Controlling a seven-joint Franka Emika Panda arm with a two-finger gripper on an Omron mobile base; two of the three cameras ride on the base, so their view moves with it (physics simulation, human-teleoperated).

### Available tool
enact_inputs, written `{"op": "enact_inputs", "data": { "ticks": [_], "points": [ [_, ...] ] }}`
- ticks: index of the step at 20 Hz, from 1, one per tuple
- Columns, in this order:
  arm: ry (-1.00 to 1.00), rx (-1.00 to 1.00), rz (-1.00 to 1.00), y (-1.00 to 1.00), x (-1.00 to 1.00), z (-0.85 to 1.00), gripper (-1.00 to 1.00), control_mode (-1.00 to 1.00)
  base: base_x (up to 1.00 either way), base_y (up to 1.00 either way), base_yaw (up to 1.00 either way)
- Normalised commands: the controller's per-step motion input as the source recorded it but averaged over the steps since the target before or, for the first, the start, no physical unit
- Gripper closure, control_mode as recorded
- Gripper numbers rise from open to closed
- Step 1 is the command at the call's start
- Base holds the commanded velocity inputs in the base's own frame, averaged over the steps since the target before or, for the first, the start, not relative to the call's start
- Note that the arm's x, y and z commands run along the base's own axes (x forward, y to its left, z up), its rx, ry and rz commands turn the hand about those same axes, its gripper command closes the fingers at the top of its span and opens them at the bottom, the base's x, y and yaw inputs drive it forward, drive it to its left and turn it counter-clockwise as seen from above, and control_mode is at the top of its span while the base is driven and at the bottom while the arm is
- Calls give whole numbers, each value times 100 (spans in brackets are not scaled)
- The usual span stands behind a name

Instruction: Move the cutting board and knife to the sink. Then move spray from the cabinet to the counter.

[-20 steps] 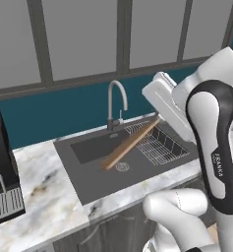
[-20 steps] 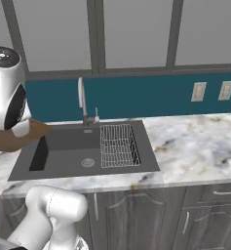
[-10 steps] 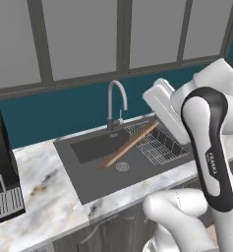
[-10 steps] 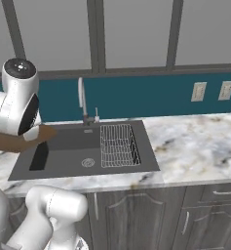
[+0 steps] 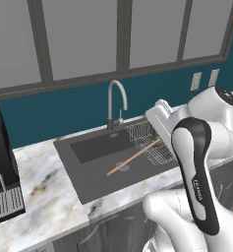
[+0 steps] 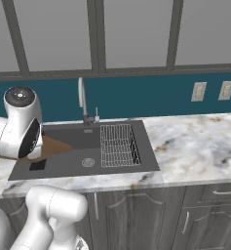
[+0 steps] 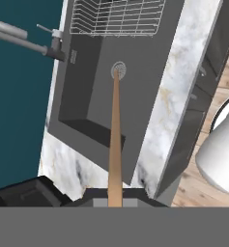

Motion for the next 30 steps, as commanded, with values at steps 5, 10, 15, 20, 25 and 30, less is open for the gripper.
{"op": "enact_inputs", "data": {
  "ticks": [5,10,15,20,25,30],
  "points": [
    [5,0,-10,-33,32,-38,100,-100,0,0,0],
    [23,0,-3,-25,32,-55,100,-100,0,0,0],
    [21,5,2,-4,29,-64,100,-100,0,0,0],
    [7,9,13,-3,31,-71,100,-100,0,0,0],
    [0,9,20,-12,7,-88,100,-100,0,0,0],
    [-12,20,30,-10,18,-89,100,-100,0,0,0]
  ]
}}
